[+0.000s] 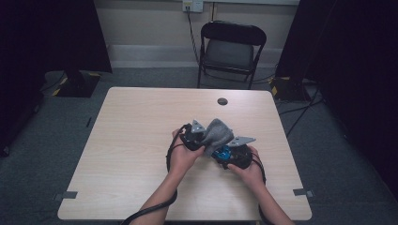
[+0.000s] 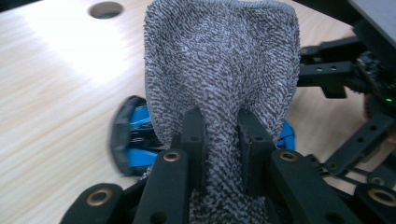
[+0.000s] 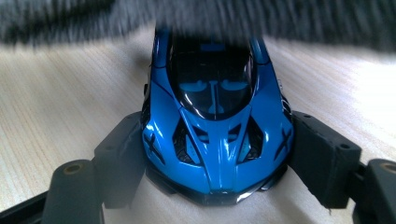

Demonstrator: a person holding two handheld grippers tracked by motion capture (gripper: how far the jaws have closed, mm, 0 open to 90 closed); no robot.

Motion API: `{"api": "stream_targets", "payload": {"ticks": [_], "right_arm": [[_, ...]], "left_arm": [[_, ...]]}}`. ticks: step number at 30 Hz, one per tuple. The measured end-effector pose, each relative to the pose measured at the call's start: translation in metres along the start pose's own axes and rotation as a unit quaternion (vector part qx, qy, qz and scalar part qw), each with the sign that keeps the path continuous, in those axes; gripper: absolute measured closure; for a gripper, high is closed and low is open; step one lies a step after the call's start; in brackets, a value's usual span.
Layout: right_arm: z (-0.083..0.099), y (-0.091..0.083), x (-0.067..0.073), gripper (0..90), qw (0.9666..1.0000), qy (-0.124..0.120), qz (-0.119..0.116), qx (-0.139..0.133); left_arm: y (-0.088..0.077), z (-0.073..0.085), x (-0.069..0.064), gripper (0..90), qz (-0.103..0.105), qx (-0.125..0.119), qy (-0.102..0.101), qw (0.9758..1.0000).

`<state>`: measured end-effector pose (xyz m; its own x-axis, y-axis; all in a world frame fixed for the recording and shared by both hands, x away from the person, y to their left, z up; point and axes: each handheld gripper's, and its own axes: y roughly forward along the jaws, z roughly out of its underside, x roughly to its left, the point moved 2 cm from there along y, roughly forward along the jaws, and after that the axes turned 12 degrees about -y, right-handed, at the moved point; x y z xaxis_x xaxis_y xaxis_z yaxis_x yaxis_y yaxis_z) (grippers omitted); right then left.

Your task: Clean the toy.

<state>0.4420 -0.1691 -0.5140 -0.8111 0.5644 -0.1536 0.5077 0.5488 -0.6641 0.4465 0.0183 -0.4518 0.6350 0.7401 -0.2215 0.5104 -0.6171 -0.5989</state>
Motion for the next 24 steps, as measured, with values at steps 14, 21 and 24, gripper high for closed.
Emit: {"api": "stream_targets", "payload": {"ticks": [14,21,24], "right_arm": [[0.000,0.000,0.000,24.7,1.0000,-0.001,0.000,0.000],[0.000,0.000,0.000,24.7,1.0000,0.000,0.000,0.000],[0.000,0.000,0.000,24.8,1.0000,0.000,0.000,0.000]], "left_arm": [[0.022,0.007,-0.016,75.0,0.015,0.020,0.004,0.9997],[0.031,0.009,-0.019,73.8,0.012,0.022,0.008,0.9997],[0.032,0.009,-0.019,73.9,0.014,0.022,0.005,0.9997]]}}
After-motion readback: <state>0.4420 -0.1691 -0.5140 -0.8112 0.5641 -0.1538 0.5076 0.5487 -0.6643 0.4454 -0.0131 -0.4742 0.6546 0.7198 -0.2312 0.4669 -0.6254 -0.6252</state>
